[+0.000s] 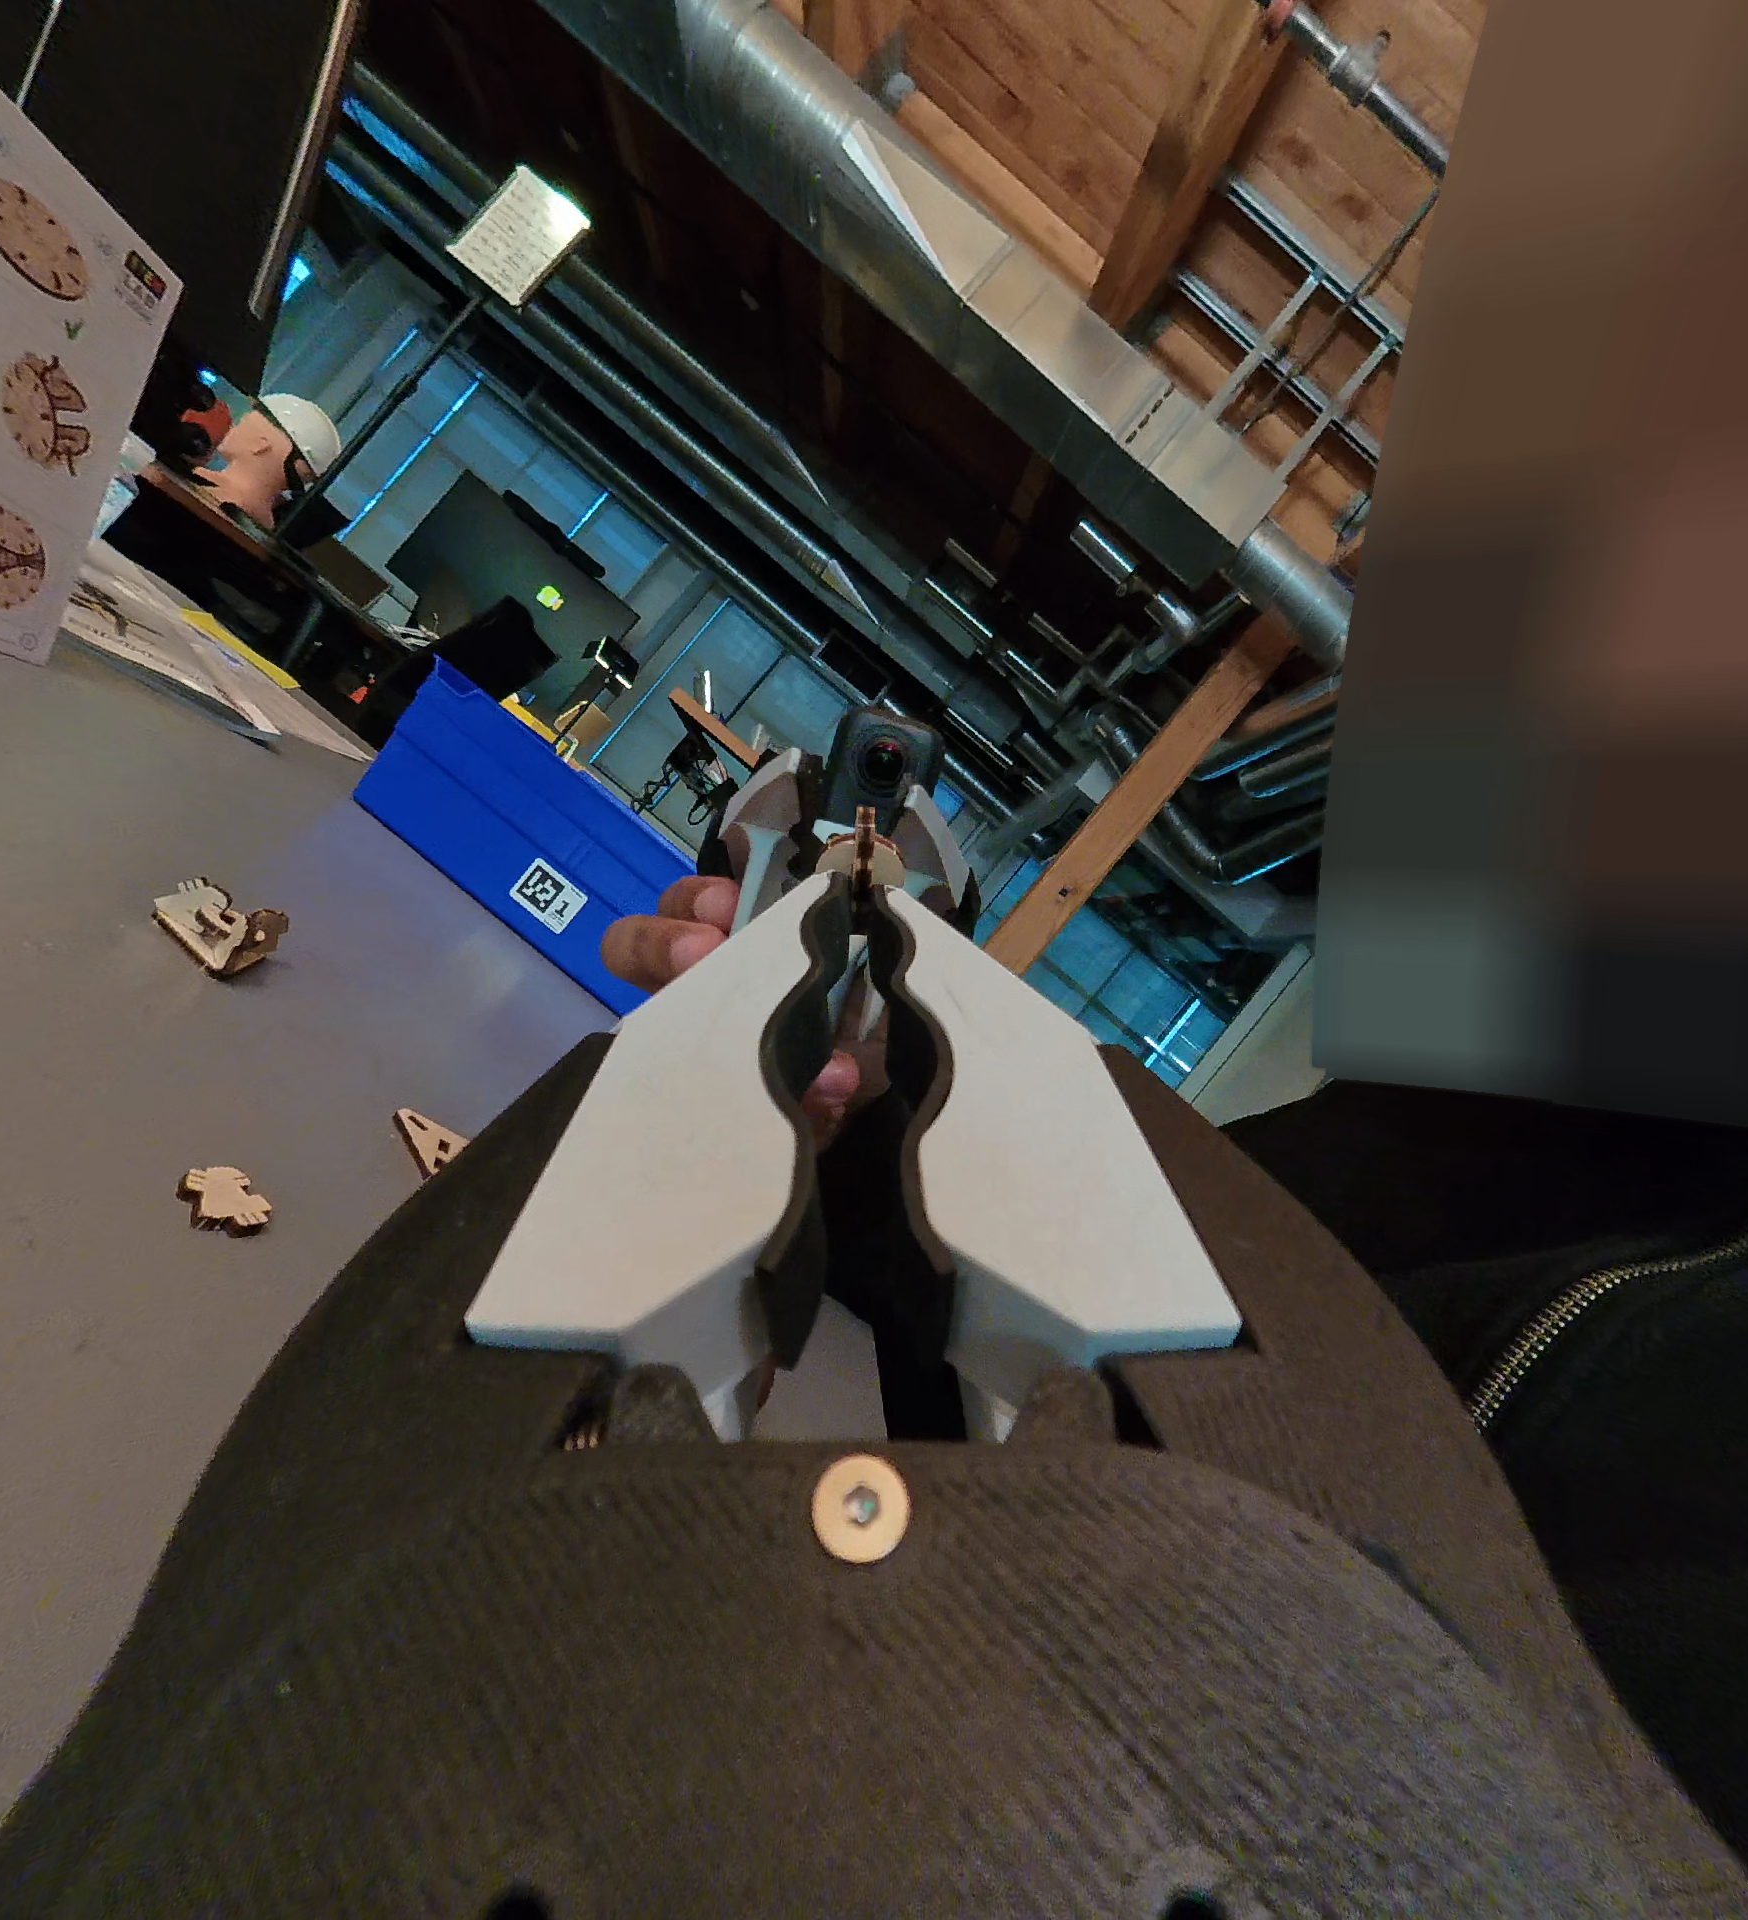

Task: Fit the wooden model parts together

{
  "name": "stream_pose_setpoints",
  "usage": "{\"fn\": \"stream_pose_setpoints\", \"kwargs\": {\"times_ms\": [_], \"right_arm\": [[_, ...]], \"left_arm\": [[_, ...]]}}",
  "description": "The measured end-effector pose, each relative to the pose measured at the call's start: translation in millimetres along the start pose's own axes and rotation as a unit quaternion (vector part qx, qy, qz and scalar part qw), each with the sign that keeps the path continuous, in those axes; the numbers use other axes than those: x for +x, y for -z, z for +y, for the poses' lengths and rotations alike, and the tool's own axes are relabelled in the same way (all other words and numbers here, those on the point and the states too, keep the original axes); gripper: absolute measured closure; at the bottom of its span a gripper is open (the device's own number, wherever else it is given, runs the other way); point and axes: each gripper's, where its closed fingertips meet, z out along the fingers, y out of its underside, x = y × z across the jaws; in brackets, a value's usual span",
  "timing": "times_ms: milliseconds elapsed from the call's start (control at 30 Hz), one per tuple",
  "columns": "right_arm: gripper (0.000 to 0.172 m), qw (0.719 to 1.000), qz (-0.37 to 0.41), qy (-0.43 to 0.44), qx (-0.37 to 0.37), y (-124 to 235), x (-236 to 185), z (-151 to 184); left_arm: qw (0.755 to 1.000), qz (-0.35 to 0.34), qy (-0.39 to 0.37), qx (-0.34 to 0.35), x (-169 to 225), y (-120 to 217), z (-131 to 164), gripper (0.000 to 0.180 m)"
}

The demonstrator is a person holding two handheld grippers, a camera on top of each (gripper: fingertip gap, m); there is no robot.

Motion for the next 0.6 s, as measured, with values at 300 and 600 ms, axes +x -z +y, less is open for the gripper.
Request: {"fn": "stream_pose_setpoints", "kwargs": {"times_ms": [300,600], "right_arm": [[0.161,1.0,-0.007,0.004,-0.01,-5.9,-2.9,10.6],[0.16,1.0,-0.015,-0.001,0.004,-4.6,-4.6,5.4]], "left_arm": [[1.0,0.007,0.005,0.011,1.5,2.0,-3.2,0.18],[1.0,0.007,0.005,0.014,1.9,2.5,-3.6,0.18]]}}
